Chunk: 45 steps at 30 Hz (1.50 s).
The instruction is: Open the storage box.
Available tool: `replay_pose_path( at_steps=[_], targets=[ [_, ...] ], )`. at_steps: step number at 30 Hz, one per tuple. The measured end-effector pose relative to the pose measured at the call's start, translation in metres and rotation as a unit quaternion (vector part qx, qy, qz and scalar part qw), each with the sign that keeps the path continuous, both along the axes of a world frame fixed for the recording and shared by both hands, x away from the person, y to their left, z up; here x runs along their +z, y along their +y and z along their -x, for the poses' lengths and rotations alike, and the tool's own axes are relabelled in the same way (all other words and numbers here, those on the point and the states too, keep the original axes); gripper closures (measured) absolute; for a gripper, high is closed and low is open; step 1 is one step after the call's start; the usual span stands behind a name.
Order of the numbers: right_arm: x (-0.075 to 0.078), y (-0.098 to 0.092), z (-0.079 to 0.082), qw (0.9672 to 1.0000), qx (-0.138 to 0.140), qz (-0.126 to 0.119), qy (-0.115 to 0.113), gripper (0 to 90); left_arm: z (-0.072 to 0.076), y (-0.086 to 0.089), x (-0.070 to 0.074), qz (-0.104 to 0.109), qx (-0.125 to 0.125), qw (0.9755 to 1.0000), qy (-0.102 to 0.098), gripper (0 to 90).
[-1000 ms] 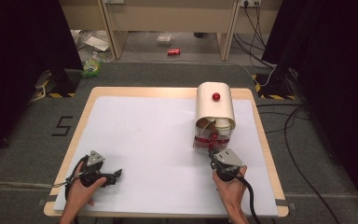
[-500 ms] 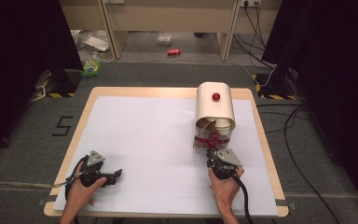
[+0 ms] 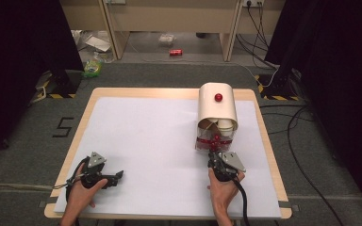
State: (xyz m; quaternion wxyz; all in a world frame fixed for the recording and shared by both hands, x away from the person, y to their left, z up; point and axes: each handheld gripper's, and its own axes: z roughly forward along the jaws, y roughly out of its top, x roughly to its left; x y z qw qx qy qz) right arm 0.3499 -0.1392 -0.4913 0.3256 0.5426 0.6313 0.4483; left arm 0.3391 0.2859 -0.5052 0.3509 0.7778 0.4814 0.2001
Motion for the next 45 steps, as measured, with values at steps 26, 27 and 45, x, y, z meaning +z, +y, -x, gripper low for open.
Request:
replay_pose_path(
  at_steps=[26, 27, 45],
  targets=[
    [0.002, -0.003, 0.023, 0.9992, 0.028, 0.028, -0.003, 73.8, 0.000, 0.000, 0.000, 0.000, 0.000, 1.0000, 0.000, 6.0],
    [0.002, -0.004, 0.025, 0.9994, 0.027, 0.019, -0.001, 73.7, 0.000, 0.000, 0.000, 0.000, 0.000, 1.0000, 0.000, 6.1],
    [0.032, -0.015, 0.037, 0.9884, 0.107, 0.101, -0.038, 69.1, 0.000, 0.000, 0.000, 0.000, 0.000, 1.0000, 0.000, 6.0]
  ],
)
